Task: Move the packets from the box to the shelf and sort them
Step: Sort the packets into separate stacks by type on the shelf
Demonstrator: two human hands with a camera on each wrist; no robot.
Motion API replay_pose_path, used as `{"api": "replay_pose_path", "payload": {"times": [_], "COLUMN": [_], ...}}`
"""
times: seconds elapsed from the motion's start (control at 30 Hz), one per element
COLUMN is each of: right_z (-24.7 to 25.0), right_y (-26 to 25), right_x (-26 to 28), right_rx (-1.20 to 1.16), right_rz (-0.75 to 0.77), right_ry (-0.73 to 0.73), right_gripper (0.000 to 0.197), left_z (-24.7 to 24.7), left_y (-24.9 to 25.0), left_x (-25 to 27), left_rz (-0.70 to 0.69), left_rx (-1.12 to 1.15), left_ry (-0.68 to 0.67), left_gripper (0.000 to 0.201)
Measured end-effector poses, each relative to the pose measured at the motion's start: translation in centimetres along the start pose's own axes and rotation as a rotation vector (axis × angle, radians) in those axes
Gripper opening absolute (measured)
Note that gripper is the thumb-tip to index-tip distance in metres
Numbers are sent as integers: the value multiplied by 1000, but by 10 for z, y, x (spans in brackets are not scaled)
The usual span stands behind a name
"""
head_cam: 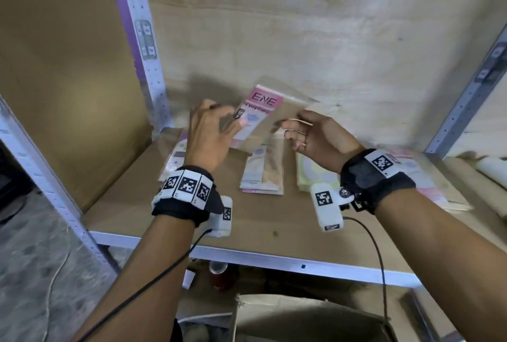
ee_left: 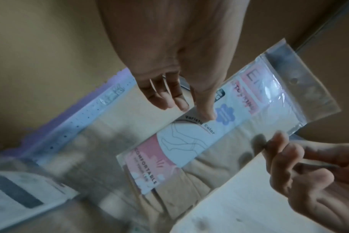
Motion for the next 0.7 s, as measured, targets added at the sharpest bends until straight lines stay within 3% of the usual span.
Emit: {"api": "replay_pose_path", "payload": {"times": [0.13, 0.27, 0.37, 0.47, 0.57, 0.6, 0.63, 0.7], "right_z": [46, 88, 105, 115, 126, 129, 132, 141], "right_y": [0, 17, 36, 52, 54, 52, 49, 43], "right_x": [12, 23, 33, 42, 48, 49, 50, 47], "right_rx": [23, 297, 407, 367, 296, 318, 347, 398], "right_rz": [33, 141, 153, 96, 72, 93, 104, 115], "right_ry": [29, 155, 62, -67, -80, -80, -65, -35], "right_gripper": [9, 25, 46, 38, 25, 28, 30, 14], "left_z": [-25, -60, -90, -118, -139, -144, -147, -151], "left_y": [29, 41, 47, 45, 39, 37, 35, 34], "left_x": [14, 32, 48, 65, 79, 82, 83, 79], "left_rz": [71, 265, 401, 537, 673, 726, 777, 864], "left_rx": [302, 448, 551, 562, 531, 535, 548, 626], "left_ry": [-99, -199, -273, -361, -460, -478, -479, -412], "left_gripper": [23, 18, 15, 19, 22, 25, 30, 41]}}
Point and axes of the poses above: each hand's wrist, its own x-axis away from the middle knuckle, its own z-axis out of the back of the hand, y = z × x, the point moved 4 cm from there along -x, towards the middle knuckle, and after that the axes turned 15 degrees about y, right-handed, at the moved point
